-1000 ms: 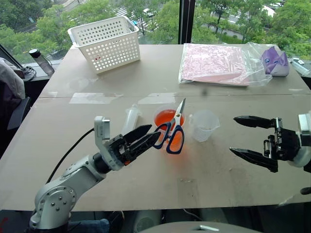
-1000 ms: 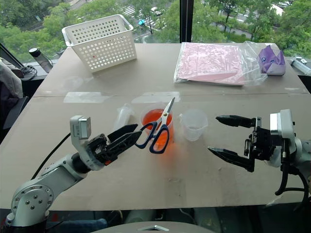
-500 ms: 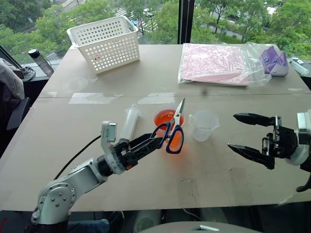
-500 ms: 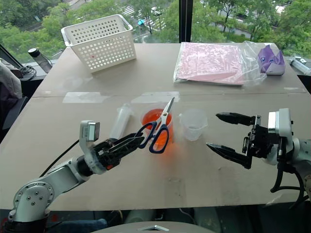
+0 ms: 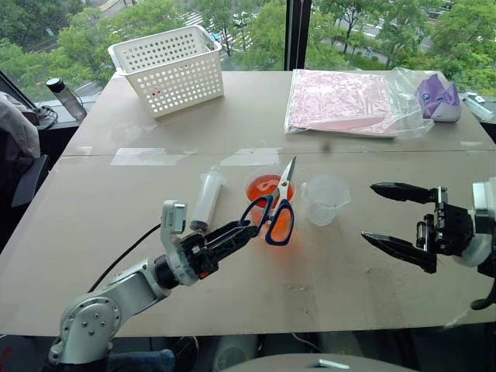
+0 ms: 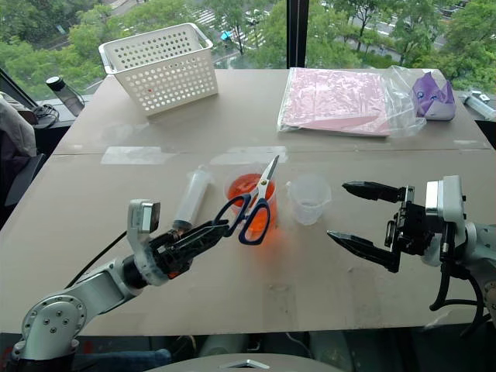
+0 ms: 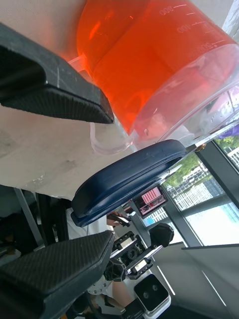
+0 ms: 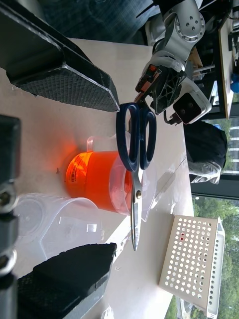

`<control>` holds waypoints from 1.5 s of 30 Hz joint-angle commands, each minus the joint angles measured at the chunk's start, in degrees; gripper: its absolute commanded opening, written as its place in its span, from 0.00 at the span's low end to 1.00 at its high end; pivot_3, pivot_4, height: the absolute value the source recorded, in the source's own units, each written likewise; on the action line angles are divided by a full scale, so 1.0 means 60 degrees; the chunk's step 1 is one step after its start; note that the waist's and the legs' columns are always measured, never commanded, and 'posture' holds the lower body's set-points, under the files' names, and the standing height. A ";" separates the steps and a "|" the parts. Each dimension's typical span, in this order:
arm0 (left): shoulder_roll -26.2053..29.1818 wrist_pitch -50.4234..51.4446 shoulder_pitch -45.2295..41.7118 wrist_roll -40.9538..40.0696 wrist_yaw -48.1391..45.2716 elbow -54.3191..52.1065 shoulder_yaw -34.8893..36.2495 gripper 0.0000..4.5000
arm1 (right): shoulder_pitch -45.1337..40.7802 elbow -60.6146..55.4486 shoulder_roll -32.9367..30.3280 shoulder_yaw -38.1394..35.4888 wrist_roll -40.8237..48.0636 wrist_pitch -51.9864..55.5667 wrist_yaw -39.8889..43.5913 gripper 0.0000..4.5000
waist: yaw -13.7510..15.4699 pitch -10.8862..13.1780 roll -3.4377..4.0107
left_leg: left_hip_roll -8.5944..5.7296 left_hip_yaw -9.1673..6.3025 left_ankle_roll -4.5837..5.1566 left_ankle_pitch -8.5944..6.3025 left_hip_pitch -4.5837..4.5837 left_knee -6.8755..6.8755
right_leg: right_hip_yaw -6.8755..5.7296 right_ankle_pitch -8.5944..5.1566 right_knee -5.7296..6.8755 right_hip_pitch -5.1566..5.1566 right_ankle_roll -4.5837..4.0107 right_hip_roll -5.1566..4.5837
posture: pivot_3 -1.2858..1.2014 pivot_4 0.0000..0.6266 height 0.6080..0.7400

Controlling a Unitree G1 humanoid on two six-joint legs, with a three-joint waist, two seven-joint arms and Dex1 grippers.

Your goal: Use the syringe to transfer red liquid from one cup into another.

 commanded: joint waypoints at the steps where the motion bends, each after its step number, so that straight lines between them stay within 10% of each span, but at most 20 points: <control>1: -0.0010 0.0160 0.0061 -0.0253 -0.0120 -0.0109 0.0001 0.37 | -0.0075 -0.0332 -0.0047 -0.0130 0.0128 -0.0043 0.0009 1.00 | -0.0001 0.0000 0.0000 | 0.0000 0.0000 0.0000 0.0000 0.0000 0.0000 | 0.0000 0.0000 0.0000 0.0000 0.0000 0.0000 | 0.52 0.24 1.00; 5: -0.0012 0.0301 -0.0032 -0.0417 -0.0119 0.0014 0.0042 0.01 | -0.0059 -0.0306 -0.0033 -0.0139 0.0097 -0.0059 0.0003 1.00 | -0.0001 0.0000 0.0000 | 0.0000 0.0000 0.0000 0.0000 0.0000 0.0000 | 0.0000 0.0000 0.0000 0.0000 0.0000 -0.0001 | 0.52 0.24 1.00; 18: -0.0156 0.0088 -0.0146 -0.0804 -0.0135 -0.0237 0.0603 0.01 | -0.0048 -0.0358 0.0095 -0.0138 0.0126 -0.0121 -0.0092 1.00 | -0.0006 0.0004 -0.0001 | 0.0000 -0.0001 0.0000 0.0000 -0.0003 -0.0002 | 0.0000 0.0000 -0.0003 -0.0002 -0.0001 -0.0003 | 0.52 0.24 1.00; 30: 0.1356 -0.1102 -0.0662 0.0764 0.0206 0.0678 0.3863 0.01 | -0.2983 0.0520 0.0950 0.1653 -0.0065 0.0422 -0.1359 1.00 | -0.0039 0.0042 -0.0024 | 0.0000 -0.0003 -0.0012 0.0006 -0.0007 -0.0005 | 0.0001 -0.0001 -0.0013 -0.0007 -0.0002 -0.0004 | 0.52 0.24 1.00; 37: 0.1840 -0.2036 -0.0433 0.2962 0.1096 0.2370 0.5485 0.01 | -0.4999 0.1200 0.1601 0.2416 0.0437 0.1112 -0.1787 1.00 | -0.0082 0.0089 -0.0046 | 0.0000 -0.0003 -0.0041 0.0022 -0.0023 -0.0014 | -0.0003 0.0000 -0.0029 -0.0019 0.0000 -0.0009 | 0.52 0.24 1.00; 45: 0.2157 -0.3979 -0.0842 0.6556 0.0588 0.4451 0.4632 0.01 | -0.5853 0.1072 0.1934 0.3054 0.0268 0.1855 -0.2220 1.00 | -0.0197 0.0108 -0.0078 | 0.0000 0.0001 -0.0045 0.0023 -0.0036 -0.0041 | -0.0002 0.0001 -0.0015 -0.0065 0.0000 -0.0018 | 0.52 0.24 1.00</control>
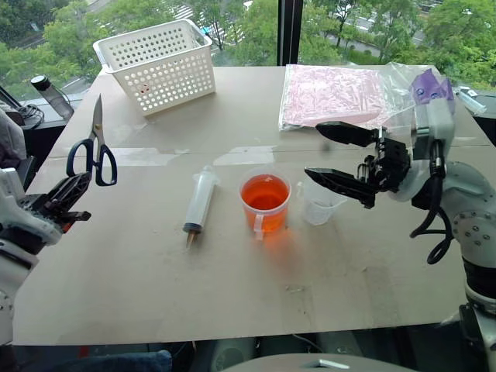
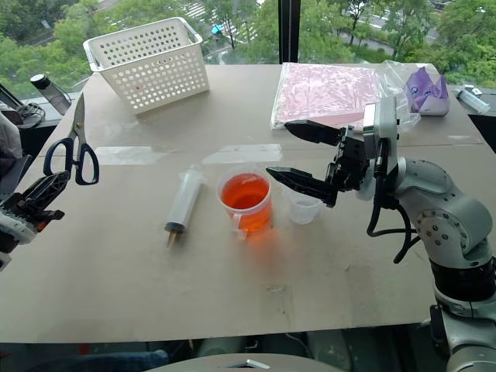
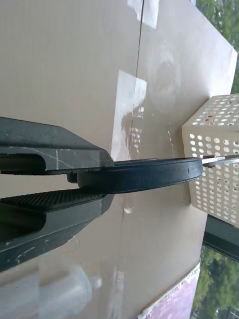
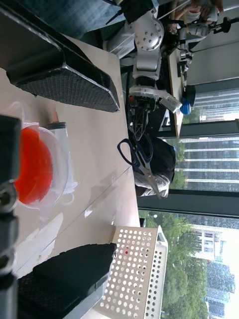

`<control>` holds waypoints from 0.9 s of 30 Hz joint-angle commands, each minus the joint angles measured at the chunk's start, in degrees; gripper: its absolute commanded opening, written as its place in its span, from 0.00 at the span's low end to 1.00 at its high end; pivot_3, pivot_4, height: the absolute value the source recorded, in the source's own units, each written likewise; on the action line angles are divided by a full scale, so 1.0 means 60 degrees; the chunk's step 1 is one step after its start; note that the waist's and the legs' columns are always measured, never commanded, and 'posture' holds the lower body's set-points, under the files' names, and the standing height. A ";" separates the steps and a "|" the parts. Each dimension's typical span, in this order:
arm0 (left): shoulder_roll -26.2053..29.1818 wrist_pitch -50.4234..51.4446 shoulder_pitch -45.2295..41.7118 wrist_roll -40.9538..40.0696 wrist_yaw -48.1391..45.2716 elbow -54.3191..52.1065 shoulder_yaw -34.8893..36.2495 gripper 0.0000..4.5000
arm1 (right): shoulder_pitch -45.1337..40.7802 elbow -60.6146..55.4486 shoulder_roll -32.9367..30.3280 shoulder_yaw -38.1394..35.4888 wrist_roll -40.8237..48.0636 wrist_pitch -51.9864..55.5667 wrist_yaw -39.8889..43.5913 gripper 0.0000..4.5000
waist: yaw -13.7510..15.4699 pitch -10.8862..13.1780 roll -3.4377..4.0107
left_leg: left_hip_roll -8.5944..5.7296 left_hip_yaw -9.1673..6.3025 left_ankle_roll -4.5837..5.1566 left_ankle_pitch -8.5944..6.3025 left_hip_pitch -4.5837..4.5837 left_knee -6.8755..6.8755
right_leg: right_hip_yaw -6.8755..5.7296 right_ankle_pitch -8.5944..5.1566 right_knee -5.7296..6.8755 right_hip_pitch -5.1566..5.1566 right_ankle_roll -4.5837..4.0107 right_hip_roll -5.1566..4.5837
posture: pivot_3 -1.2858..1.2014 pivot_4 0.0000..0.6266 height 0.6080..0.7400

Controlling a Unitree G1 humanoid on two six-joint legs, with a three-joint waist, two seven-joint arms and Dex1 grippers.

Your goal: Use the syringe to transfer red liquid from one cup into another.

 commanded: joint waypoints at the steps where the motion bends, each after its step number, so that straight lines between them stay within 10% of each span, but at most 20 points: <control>1: 0.0190 -0.1010 -0.0505 0.1376 -0.0009 0.0569 -0.0294 0.01 | -0.0115 -0.0398 -0.0021 -0.0065 -0.0024 0.0095 -0.0077 1.00 | 0.0022 0.0001 -0.0008 | 0.0000 0.0000 -0.0001 0.0000 -0.0005 0.0000 | 0.0000 0.0000 0.0001 -0.0003 0.0000 -0.0002 | 0.52 0.24 1.00; 5: 0.0350 -0.2027 -0.0901 0.2929 -0.0168 0.1423 -0.1005 0.01 | 0.0085 -0.0539 -0.0059 -0.0258 -0.0055 0.0110 -0.0216 1.00 | -0.0031 -0.0007 -0.0024 | 0.0000 0.0002 -0.0002 0.0000 -0.0032 -0.0001 | 0.0002 0.0001 0.0008 -0.0037 0.0001 -0.0004 | 0.52 0.24 1.00; 14: 0.0145 -0.2730 -0.1766 0.3449 -0.0592 0.2381 -0.0898 0.99 | 0.0406 -0.0813 -0.0175 -0.0533 -0.0046 0.0127 -0.0504 1.00 | -0.0053 -0.0015 -0.0038 | 0.0000 0.0013 -0.0020 0.0014 -0.0146 0.0004 | 0.0002 0.0006 0.0036 -0.0166 0.0006 -0.0003 | 0.52 0.24 1.00; 27: -0.0577 0.1413 -0.0455 -0.0311 -0.1595 -0.2228 -0.1433 0.99 | 0.0777 -0.0810 -0.0702 -0.1118 0.0121 0.0120 -0.0079 1.00 | -0.0052 -0.0018 -0.0044 | 0.0000 0.0007 -0.0020 0.0015 -0.0141 0.0024 | 0.0001 0.0008 0.0062 -0.0157 0.0009 -0.0001 | 0.52 0.24 1.00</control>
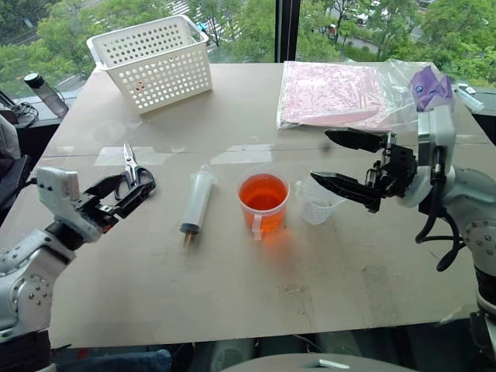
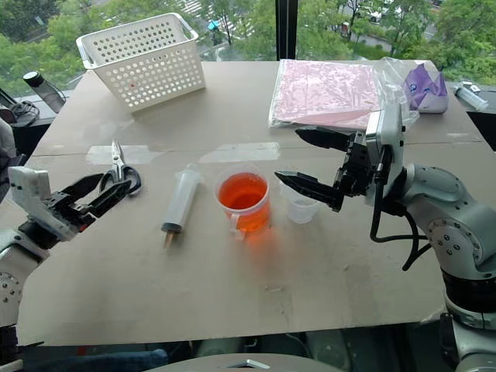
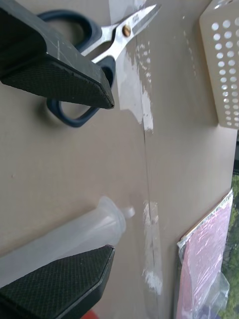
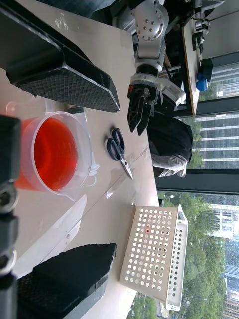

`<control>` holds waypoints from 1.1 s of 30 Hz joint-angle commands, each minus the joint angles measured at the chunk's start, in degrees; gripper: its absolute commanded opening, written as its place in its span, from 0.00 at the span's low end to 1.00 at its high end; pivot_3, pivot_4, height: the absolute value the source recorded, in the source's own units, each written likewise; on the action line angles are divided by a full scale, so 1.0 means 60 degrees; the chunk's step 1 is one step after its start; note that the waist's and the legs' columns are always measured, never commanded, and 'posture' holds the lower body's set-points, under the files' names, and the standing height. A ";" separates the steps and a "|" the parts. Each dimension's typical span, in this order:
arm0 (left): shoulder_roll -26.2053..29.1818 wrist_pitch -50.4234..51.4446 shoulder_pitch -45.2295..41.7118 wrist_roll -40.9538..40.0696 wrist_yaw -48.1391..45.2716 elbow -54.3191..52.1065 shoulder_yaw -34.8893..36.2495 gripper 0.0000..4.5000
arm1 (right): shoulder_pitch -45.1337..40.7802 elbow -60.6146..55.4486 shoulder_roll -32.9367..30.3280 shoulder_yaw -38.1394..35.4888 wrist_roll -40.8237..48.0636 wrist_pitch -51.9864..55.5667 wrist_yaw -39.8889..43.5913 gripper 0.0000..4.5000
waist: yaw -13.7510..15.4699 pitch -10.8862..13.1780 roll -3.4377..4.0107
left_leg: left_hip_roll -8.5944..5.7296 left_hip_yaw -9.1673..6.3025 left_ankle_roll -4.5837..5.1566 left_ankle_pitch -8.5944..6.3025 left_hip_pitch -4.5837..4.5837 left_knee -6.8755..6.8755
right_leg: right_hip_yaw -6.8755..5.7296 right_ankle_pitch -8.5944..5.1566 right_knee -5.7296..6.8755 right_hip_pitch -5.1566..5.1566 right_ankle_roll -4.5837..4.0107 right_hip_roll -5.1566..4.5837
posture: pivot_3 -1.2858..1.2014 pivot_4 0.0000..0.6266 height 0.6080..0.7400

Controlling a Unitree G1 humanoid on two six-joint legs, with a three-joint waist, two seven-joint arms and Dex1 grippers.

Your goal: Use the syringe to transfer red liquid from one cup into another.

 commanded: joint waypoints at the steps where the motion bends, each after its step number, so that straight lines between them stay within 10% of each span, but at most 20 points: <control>1: 0.0099 0.0867 -0.0103 -0.0555 0.0540 -0.0993 0.0011 0.99 | 0.0039 -0.0262 -0.0234 -0.0480 0.0263 -0.0051 0.0195 1.00 | 0.0009 0.0000 0.0000 | 0.0000 0.0000 -0.0001 0.0001 0.0001 0.0001 | 0.0000 0.0000 0.0006 0.0000 0.0000 0.0001 | 0.52 0.24 1.00; 10: 0.0614 0.3763 -0.1213 -0.0581 0.3076 -0.2252 -0.1026 0.99 | 0.0846 -0.0186 -0.1683 -0.1275 0.0630 0.0290 0.1475 1.00 | 0.0037 -0.0002 -0.0003 | -0.0001 -0.0002 0.0001 0.0002 0.0012 0.0019 | -0.0001 0.0000 0.0027 0.0015 0.0001 0.0009 | 0.52 0.24 1.00; 19: -0.0224 0.8164 -0.5274 -0.0596 0.5630 -0.1364 -0.2839 0.99 | 0.0739 -0.0388 -0.2152 -0.1351 0.0603 0.0021 0.2503 1.00 | 0.0130 -0.0001 -0.0017 | -0.0004 -0.0012 0.0001 0.0003 0.0016 0.0056 | -0.0007 -0.0001 0.0067 0.0027 0.0003 0.0033 | 0.52 0.24 1.00; 33: -0.0587 0.9821 -0.6837 0.1287 0.5446 0.0722 -0.3654 0.99 | 0.1553 -0.1215 -0.2120 -0.1959 0.0766 -0.0036 0.1616 1.00 | 0.0194 -0.0002 -0.0026 | -0.0003 -0.0007 -0.0028 0.0021 0.0015 0.0082 | 0.0012 -0.0003 0.0103 0.0012 0.0006 0.0040 | 0.52 0.24 1.00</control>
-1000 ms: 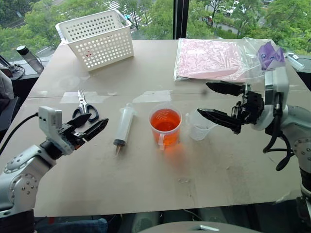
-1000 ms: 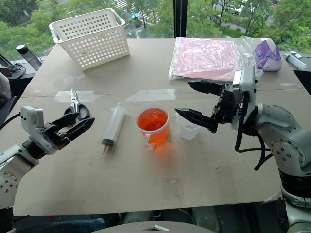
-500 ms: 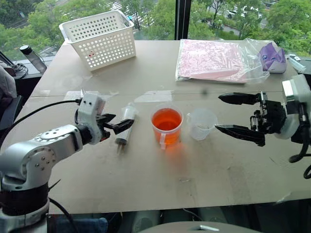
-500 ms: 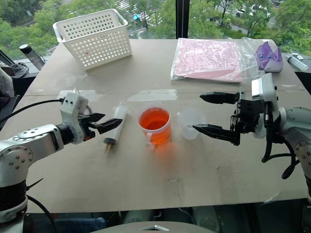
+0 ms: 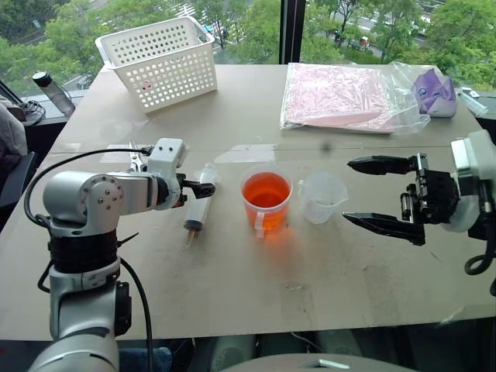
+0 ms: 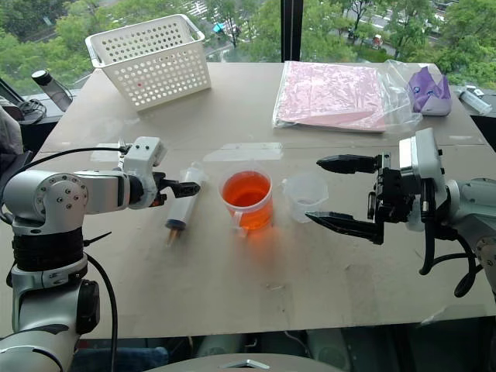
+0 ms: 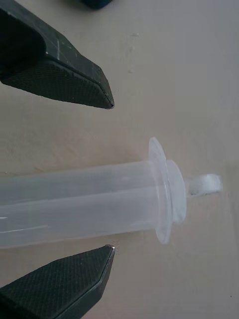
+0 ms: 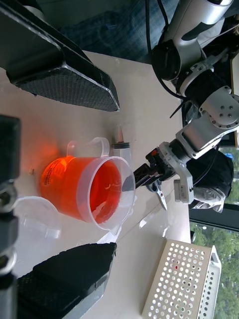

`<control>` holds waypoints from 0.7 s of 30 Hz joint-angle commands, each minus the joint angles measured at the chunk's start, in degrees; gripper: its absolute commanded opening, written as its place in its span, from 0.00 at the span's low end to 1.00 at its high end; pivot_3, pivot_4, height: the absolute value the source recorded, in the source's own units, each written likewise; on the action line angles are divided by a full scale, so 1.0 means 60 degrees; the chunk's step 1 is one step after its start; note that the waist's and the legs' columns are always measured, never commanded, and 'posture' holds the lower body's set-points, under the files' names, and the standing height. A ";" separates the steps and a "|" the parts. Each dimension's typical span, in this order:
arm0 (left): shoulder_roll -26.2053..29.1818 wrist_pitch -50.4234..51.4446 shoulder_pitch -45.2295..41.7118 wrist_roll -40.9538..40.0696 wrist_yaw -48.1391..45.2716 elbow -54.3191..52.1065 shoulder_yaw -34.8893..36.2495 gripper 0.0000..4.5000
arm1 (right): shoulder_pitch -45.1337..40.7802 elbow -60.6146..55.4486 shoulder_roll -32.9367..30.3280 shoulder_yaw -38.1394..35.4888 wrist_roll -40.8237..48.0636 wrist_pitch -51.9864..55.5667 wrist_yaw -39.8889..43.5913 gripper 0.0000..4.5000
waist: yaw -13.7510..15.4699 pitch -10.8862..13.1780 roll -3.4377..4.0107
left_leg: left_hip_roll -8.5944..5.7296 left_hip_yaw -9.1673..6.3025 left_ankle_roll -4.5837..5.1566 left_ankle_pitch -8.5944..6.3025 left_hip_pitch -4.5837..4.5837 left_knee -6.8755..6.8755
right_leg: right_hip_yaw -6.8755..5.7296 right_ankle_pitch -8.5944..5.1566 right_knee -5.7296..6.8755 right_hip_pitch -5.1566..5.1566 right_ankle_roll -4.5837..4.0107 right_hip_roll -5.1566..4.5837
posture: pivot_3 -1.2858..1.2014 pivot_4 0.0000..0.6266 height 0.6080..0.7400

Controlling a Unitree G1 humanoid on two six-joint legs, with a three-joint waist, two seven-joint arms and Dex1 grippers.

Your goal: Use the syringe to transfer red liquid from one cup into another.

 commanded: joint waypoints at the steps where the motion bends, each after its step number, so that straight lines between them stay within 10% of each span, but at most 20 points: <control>1: 0.0098 -0.0005 -0.0162 0.0442 -0.0321 0.0383 -0.0322 0.99 | -0.0010 -0.0389 -0.0058 -0.0472 0.0217 -0.0162 -0.0196 1.00 | 0.0023 0.0000 0.0000 | 0.0000 -0.0002 -0.0004 0.0002 0.0001 0.0000 | 0.0000 0.0000 0.0001 0.0000 0.0000 0.0001 | 0.52 0.24 1.00; 13: 0.0203 -0.1015 -0.0681 0.1544 -0.1521 0.2078 -0.1444 0.99 | 0.0258 -0.0515 0.0111 -0.0069 -0.0228 -0.0190 -0.0780 1.00 | 0.0100 -0.0032 0.0039 | 0.0000 -0.0004 -0.0013 0.0007 0.0171 -0.0030 | 0.0000 -0.0005 0.0011 0.0151 -0.0009 -0.0005 | 0.52 0.24 1.00; 21: 0.0087 -0.1414 -0.0644 0.1997 -0.1898 0.2157 -0.1146 0.30 | 0.0288 -0.0551 0.0084 -0.0155 -0.0171 -0.0122 -0.0896 1.00 | 0.0128 -0.0043 0.0058 | -0.0002 -0.0007 -0.0013 0.0007 0.0174 -0.0033 | -0.0002 -0.0004 0.0006 0.0160 -0.0010 -0.0019 | 0.52 0.24 1.00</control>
